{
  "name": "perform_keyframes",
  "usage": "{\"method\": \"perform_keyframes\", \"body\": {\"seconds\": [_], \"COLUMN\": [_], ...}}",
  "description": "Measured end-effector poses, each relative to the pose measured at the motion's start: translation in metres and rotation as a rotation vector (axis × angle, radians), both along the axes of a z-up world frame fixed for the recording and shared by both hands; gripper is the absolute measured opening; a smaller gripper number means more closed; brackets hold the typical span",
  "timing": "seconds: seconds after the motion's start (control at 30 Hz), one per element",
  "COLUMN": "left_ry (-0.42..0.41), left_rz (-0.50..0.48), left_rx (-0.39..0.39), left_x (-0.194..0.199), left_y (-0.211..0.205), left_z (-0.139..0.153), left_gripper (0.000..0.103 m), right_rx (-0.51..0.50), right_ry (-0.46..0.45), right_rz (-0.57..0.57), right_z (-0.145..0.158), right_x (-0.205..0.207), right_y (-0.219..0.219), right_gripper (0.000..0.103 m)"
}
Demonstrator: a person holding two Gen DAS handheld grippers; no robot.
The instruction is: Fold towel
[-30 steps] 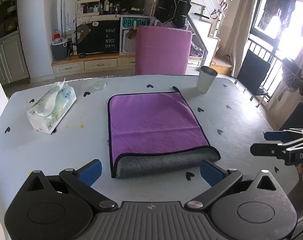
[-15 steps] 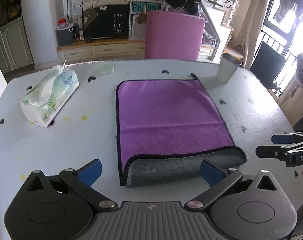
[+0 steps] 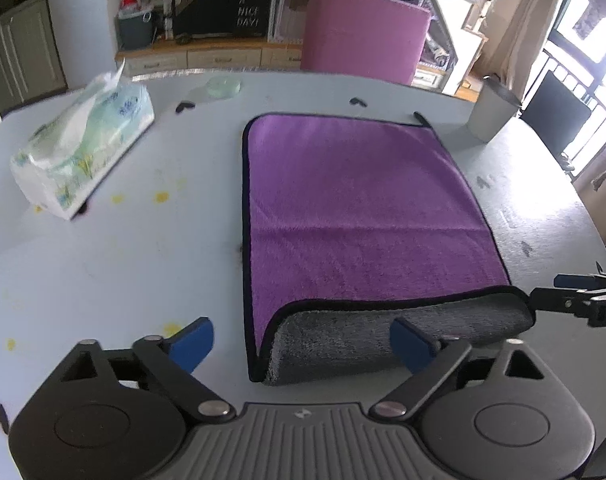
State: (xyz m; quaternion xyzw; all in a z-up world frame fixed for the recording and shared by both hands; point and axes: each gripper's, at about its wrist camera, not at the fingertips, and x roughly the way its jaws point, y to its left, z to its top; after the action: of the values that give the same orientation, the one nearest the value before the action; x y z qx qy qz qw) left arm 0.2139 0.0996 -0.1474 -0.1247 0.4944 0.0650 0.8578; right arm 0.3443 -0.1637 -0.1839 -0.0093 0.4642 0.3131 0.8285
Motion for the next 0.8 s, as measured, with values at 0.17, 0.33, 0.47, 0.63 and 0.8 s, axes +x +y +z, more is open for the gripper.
{"method": "perform_keyframes", "body": {"seconds": [0.17,0.33,0.47,0.63,0.8], "left_ry": [0.03,0.055,0.065,0.075,0.092], "left_rz": [-0.013,-0.033,-0.028,-0.022,-0.027], "left_rx": [-0.017,-0.018,-0.014,-0.007,0.001], "left_x": [0.009,0.015,0.018,0.02,0.023], "left_y": [0.003,0.004,0.007,0.011,0.012], "left_z": [-0.012,-0.02,-0.024,-0.029,-0.035], "left_gripper": [0.071,0.056,0.05,0.043,0.037], "right_rx": [0.03,0.049,0.042,0.006,-0.051], "right_ry": [0.054,0.118,0.159,0.189,0.197], "right_rz": [-0.016,-0.009,0.002,0.032,0.041], "right_z": [-0.008,-0.011,-0.013,-0.017,-0.022], "right_x": [0.011,0.018,0.02,0.02,0.022], "right_y": [-0.005,-0.006,-0.004,0.002,0.004], "right_gripper": [0.102,0.085,0.074,0.059,0.05]}}
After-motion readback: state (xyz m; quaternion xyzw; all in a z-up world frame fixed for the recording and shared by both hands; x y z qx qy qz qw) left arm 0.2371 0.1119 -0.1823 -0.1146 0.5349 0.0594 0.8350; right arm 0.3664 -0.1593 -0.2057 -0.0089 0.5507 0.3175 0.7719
